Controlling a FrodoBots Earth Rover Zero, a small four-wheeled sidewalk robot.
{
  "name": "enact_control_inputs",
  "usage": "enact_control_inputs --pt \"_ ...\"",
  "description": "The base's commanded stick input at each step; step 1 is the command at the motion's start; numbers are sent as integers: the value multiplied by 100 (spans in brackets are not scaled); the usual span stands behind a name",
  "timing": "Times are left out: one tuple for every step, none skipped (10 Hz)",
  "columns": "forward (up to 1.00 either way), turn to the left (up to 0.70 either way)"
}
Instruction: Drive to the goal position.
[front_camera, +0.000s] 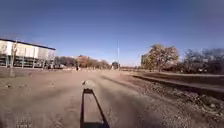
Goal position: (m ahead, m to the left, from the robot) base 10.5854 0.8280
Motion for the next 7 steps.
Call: enact_control_inputs --pt "50 0" --pt "50 0" --pt "50 0" --pt "50 0" --pt "50 0" --pt "50 0" --pt "50 0"
